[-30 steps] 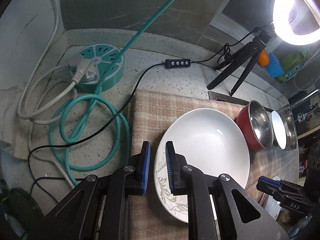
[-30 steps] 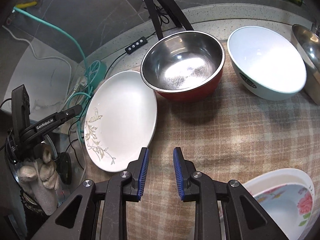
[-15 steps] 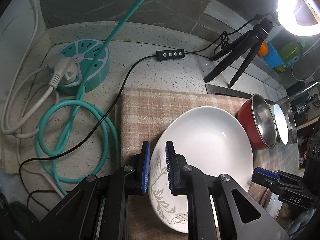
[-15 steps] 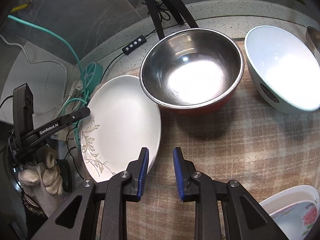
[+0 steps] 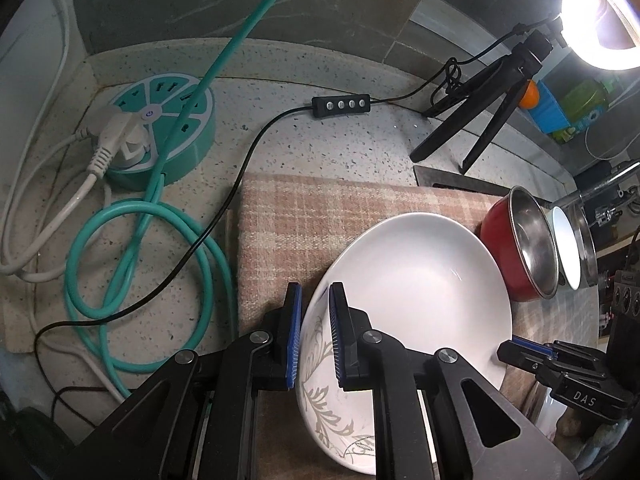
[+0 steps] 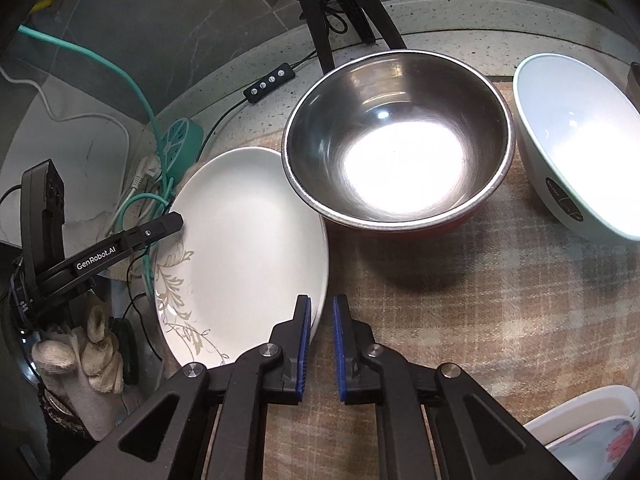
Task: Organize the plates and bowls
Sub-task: 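Move the left gripper to the gold-leaf white plate rim and close, then carry the gold-leaf plate with the left gripper over the rose plate stack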
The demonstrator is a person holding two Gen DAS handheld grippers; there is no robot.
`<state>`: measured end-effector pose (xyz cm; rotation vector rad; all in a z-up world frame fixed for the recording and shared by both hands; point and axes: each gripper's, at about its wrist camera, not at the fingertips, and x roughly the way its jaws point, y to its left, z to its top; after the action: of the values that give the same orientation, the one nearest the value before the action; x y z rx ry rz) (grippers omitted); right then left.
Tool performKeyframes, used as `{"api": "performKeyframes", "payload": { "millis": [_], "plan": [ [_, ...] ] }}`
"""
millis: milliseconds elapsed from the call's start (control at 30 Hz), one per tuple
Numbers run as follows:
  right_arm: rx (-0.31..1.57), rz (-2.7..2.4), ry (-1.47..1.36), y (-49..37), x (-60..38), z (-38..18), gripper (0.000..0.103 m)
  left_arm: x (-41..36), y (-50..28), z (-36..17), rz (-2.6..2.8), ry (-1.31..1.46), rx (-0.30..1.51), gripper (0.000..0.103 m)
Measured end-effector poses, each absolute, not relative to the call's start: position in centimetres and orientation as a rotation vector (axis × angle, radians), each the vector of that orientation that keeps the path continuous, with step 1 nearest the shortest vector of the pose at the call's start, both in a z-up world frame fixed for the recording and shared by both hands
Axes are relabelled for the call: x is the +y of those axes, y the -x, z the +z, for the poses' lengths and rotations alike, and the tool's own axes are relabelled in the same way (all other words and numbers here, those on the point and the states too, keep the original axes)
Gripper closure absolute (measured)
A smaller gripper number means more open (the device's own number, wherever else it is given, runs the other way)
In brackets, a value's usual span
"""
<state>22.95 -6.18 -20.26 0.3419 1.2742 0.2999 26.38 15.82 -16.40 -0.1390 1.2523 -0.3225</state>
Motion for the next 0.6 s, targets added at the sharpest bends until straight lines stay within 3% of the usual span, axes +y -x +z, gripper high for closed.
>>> {"api": "performKeyframes", "payload": {
  "millis": [600],
  "plan": [
    [1.289, 0.302, -0.322, -22.9, -5.8, -19.7, 0.096, 16.5, -25.2, -15.6, -0.288, 0.198, 1.251, 0.091]
  ]
}}
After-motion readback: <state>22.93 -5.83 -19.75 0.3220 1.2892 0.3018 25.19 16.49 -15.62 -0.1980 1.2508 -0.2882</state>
